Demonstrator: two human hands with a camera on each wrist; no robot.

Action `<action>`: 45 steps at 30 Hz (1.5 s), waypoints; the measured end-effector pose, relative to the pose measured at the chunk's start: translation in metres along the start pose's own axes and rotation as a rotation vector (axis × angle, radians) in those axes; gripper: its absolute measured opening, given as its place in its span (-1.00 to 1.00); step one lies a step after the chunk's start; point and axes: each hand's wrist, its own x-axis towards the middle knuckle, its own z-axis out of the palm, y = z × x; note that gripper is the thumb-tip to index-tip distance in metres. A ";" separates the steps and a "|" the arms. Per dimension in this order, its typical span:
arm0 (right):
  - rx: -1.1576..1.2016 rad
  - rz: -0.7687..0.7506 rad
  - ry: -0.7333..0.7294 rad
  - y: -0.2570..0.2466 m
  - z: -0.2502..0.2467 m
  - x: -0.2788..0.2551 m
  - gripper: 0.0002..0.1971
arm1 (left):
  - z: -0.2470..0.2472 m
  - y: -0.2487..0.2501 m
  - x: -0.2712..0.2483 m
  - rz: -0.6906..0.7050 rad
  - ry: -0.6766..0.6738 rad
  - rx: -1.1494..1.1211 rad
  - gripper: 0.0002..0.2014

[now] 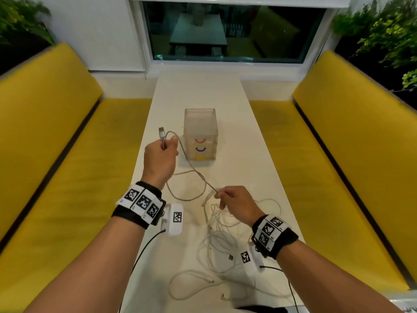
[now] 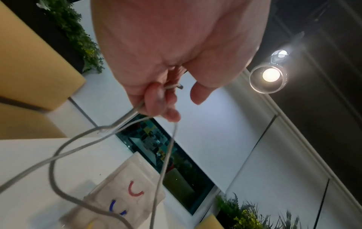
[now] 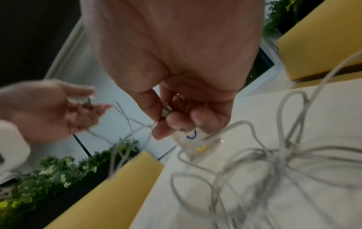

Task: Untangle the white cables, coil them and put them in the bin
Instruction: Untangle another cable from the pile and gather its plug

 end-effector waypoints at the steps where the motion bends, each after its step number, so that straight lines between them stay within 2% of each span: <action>1: -0.049 -0.017 0.025 -0.006 -0.006 0.003 -0.78 | 0.001 -0.007 -0.001 -0.025 -0.006 -0.004 -0.63; 4: -0.176 -0.028 0.057 -0.026 -0.033 0.013 -0.80 | -0.002 -0.017 0.000 -0.045 0.037 -0.107 -0.57; 6: -0.229 -0.028 0.135 -0.036 -0.053 0.026 -0.78 | -0.005 -0.015 -0.001 -0.022 0.062 -0.200 -0.54; 11: -0.155 0.050 0.317 -0.037 -0.085 0.074 -0.68 | -0.007 -0.007 -0.007 0.033 0.017 -0.317 -0.64; 13: -0.036 0.092 0.355 -0.034 -0.090 0.085 -0.72 | -0.004 -0.011 -0.009 0.072 -0.011 -0.319 -0.64; 16: 0.309 0.177 0.425 -0.024 -0.094 0.092 -0.86 | 0.000 -0.019 -0.010 0.147 -0.049 -0.295 -0.62; 18: 0.518 0.179 0.480 -0.018 -0.096 0.094 -0.77 | 0.002 -0.024 -0.009 0.182 -0.058 -0.289 -0.65; 20: 0.630 0.187 0.532 -0.012 -0.098 0.098 -0.68 | 0.003 -0.028 -0.007 0.191 -0.058 -0.295 -0.68; 22: 0.594 0.197 0.581 -0.008 -0.097 0.101 -0.67 | 0.006 -0.032 -0.005 0.181 -0.069 -0.307 -0.70; 24: 0.353 0.150 0.627 -0.006 -0.092 0.101 -0.68 | 0.010 -0.035 -0.004 0.167 -0.090 -0.312 -0.70; 25: 0.192 0.099 0.615 -0.005 -0.086 0.100 -0.69 | 0.013 -0.037 -0.003 0.164 -0.097 -0.311 -0.70; 27: -0.086 0.030 0.471 -0.005 -0.070 0.097 -0.72 | 0.018 -0.041 -0.003 0.161 -0.103 -0.308 -0.72; 30: -0.433 0.088 0.119 0.002 -0.043 0.099 -0.79 | 0.024 -0.045 -0.002 0.168 -0.103 -0.305 -0.76; 32: -0.613 0.173 -0.007 0.013 -0.030 0.103 -0.75 | 0.026 -0.045 0.000 0.172 -0.105 -0.293 -0.77; 34: -0.645 0.226 -0.029 0.023 -0.024 0.107 -0.77 | 0.026 -0.044 0.003 0.173 -0.101 -0.281 -0.77; 40: -0.796 0.249 -0.110 0.044 -0.011 0.121 -0.85 | 0.023 -0.043 0.007 0.139 -0.088 -0.252 -0.76; 45: -0.786 0.305 -0.116 0.051 -0.011 0.128 -0.85 | 0.021 -0.046 0.010 0.106 -0.079 -0.244 -0.73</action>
